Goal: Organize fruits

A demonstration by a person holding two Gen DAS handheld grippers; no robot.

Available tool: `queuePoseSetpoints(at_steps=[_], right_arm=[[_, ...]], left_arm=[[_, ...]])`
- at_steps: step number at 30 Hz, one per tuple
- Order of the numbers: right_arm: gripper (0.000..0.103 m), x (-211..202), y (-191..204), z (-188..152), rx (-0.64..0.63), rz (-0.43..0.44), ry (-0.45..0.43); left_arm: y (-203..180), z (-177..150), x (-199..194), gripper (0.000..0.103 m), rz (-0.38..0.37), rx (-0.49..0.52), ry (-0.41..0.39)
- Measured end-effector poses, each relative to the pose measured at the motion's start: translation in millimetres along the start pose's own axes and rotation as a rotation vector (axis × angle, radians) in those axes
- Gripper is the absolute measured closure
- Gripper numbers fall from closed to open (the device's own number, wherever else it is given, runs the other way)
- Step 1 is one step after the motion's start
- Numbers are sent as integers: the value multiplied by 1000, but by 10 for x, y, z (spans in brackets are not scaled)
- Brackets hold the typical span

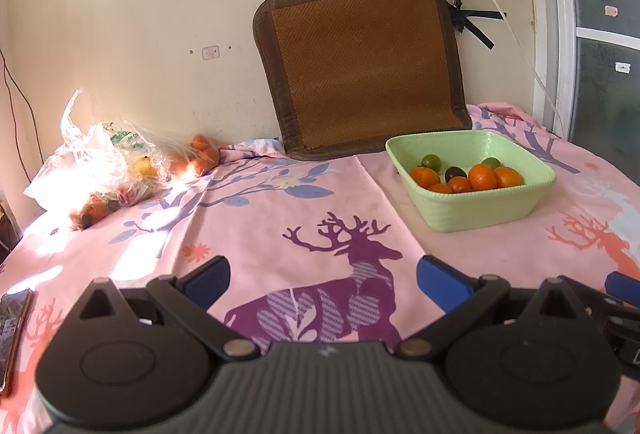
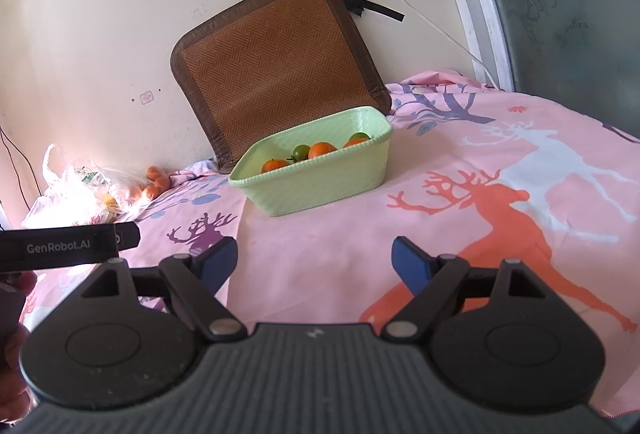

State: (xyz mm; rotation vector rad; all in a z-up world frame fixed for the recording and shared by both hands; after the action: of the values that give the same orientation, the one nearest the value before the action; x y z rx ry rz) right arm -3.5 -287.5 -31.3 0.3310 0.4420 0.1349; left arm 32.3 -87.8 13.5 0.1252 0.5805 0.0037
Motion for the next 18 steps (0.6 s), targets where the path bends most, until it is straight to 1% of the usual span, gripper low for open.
queuePoseSetpoints(at_steps=[5, 18], right_arm=[[17, 7, 30, -18, -5, 13, 10], [17, 9, 60, -31, -9, 14, 12]], left_arm=[[8, -4, 8, 0, 3, 1, 2], [-8, -29, 29, 0, 3, 8, 15]])
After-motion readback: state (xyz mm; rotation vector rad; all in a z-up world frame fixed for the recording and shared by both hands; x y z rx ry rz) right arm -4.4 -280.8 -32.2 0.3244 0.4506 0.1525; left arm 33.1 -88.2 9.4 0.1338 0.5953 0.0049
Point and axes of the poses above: each gripper's, at about its wrist camera, not at the fingertips, and x roughly the way its jaws point, y to its left, z to its top, the point moved 7 cm from there along x, roughly the way its jaws point, and after that the axes turned 3 degrees about y, right-handed, at the moved point
